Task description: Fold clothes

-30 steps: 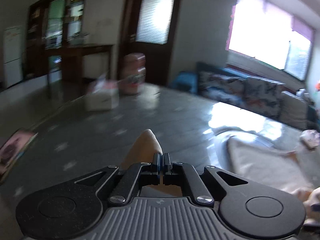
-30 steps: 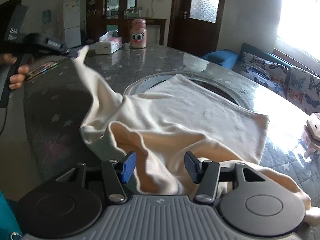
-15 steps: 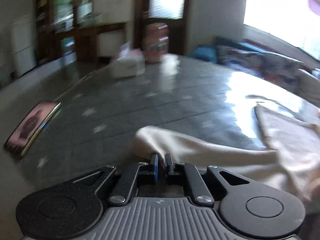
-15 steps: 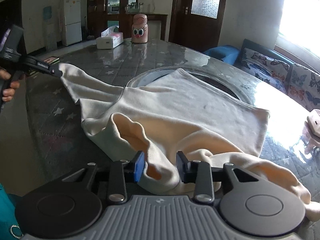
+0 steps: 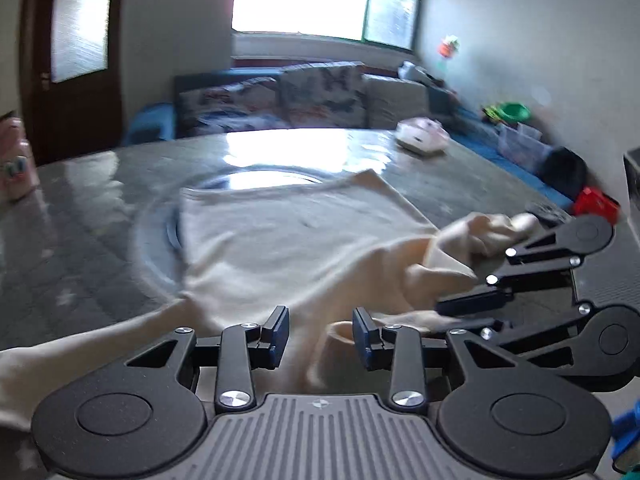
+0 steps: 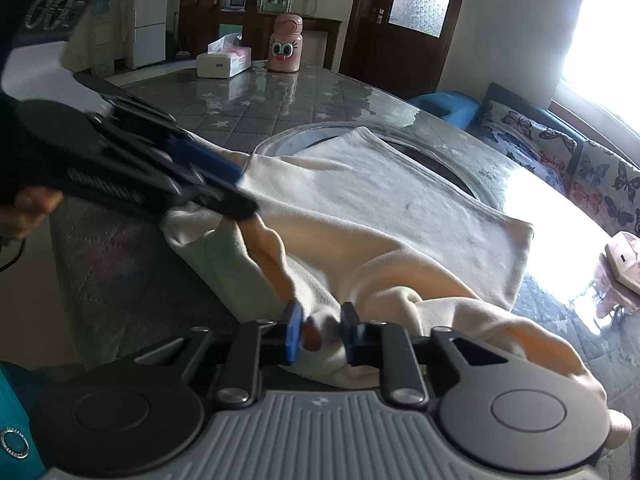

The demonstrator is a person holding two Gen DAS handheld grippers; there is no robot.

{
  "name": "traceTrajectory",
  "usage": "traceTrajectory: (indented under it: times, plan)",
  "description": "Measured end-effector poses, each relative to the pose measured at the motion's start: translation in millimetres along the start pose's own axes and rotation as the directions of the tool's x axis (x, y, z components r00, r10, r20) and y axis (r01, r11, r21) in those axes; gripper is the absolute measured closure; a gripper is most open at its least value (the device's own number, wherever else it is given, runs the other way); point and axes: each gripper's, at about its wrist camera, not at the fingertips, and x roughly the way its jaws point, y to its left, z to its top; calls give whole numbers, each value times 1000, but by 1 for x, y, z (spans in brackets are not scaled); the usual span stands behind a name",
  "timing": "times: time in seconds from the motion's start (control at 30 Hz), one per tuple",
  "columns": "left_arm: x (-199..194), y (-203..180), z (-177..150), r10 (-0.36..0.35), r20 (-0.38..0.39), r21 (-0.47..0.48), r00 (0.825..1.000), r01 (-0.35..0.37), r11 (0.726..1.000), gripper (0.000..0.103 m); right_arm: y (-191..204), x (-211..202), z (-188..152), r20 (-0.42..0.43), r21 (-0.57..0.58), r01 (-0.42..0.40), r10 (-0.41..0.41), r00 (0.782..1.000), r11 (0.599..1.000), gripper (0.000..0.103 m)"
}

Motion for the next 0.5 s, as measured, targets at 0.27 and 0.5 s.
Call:
traceTrajectory:
  times: [0.27,0.5]
  plan:
    - [6,-6,-5,-77,-40,18,996,78,997,98,-3,-11,-8,15,21,-8,8,1000,1000,95]
    - [0,-19,-18,-143,-105,114,984,155,981,98,-10,-32,-18,9,89,-34,33,999,995,91]
